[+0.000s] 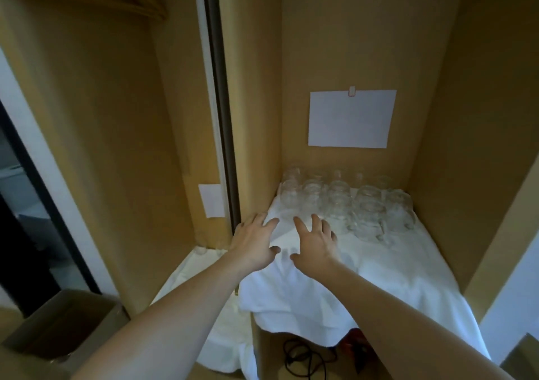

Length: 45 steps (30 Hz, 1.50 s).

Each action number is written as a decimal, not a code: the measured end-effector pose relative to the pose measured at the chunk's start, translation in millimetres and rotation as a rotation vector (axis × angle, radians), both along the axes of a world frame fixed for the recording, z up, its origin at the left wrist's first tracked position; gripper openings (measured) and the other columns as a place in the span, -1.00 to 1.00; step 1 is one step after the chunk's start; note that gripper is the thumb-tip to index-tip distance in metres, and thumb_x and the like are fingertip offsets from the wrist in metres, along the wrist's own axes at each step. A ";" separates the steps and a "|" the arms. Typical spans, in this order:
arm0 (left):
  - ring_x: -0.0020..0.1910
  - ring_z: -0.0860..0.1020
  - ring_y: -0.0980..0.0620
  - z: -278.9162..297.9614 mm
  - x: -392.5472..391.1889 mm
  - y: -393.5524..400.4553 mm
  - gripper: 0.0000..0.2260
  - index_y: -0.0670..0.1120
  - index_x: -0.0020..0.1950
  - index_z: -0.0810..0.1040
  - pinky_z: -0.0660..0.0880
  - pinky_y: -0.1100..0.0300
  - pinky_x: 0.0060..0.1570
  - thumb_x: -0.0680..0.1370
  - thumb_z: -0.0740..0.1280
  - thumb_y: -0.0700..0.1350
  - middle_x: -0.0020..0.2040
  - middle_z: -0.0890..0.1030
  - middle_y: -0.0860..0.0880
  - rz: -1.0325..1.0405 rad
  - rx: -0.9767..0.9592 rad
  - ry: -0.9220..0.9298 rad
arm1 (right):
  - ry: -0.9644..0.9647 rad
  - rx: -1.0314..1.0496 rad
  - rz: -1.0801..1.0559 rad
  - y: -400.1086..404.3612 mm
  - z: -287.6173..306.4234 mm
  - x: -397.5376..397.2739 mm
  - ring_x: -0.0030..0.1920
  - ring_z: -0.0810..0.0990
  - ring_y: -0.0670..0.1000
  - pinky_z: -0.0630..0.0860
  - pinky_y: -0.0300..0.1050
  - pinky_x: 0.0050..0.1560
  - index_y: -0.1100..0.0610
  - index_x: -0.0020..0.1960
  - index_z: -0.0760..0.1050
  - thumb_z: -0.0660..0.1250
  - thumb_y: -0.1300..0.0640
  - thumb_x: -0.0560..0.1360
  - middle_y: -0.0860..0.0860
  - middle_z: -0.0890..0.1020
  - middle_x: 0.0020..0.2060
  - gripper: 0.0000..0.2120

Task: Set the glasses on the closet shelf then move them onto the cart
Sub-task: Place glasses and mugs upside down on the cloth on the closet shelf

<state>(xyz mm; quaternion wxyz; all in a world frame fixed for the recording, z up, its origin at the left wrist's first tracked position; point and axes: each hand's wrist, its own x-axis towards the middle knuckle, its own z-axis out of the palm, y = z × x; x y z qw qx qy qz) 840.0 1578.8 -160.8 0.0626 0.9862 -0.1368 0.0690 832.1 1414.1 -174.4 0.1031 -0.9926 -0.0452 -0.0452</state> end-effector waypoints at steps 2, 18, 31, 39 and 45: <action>0.57 0.14 -0.11 0.3 -16.7 18.5 -0.37 0.02 0.61 0.21 0.26 -0.04 0.45 0.60 0.35 0.12 0.59 0.21 -0.09 0.011 -0.001 -0.002 | 0.011 0.002 0.017 16.3 -1.8 -14.9 0.56 0.03 0.25 0.17 0.12 0.51 -0.04 0.61 -0.02 0.39 -0.07 0.54 0.19 0.00 0.58 -0.19; 0.60 0.09 -0.13 -24.8 -106.5 175.9 -0.36 0.07 0.62 0.17 0.22 -0.08 0.50 0.60 0.34 0.13 0.62 0.17 -0.08 0.196 -0.009 0.073 | 0.100 0.036 0.193 176.0 -34.5 -78.7 0.50 0.16 0.22 0.31 0.06 0.42 -0.07 0.59 0.02 0.41 -0.05 0.50 0.16 0.09 0.55 -0.19; 0.56 0.18 -0.16 -66.5 -50.4 271.7 -0.36 0.05 0.60 0.20 0.25 -0.10 0.47 0.59 0.35 0.16 0.59 0.23 -0.10 0.341 -0.035 0.180 | 0.224 0.015 0.286 269.8 -72.1 -14.5 0.51 0.16 0.23 0.35 0.07 0.40 -0.04 0.61 0.00 0.38 -0.02 0.54 0.16 0.07 0.55 -0.21; 0.52 0.24 -0.16 -102.0 31.2 311.3 -0.37 0.04 0.56 0.24 0.32 -0.13 0.43 0.57 0.36 0.18 0.57 0.25 -0.09 0.345 -0.029 0.260 | 0.316 0.013 0.281 312.1 -103.5 63.9 0.47 0.22 0.22 0.39 0.05 0.34 -0.03 0.60 0.01 0.39 -0.07 0.53 0.17 0.12 0.52 -0.20; 0.57 0.16 -0.16 -122.1 84.5 330.9 -0.35 0.03 0.60 0.19 0.27 -0.14 0.47 0.58 0.34 0.17 0.60 0.20 -0.10 0.336 -0.051 0.335 | 0.373 0.018 0.253 329.6 -120.5 114.9 0.46 0.23 0.22 0.40 0.04 0.32 -0.03 0.60 0.02 0.39 -0.07 0.53 0.15 0.15 0.50 -0.21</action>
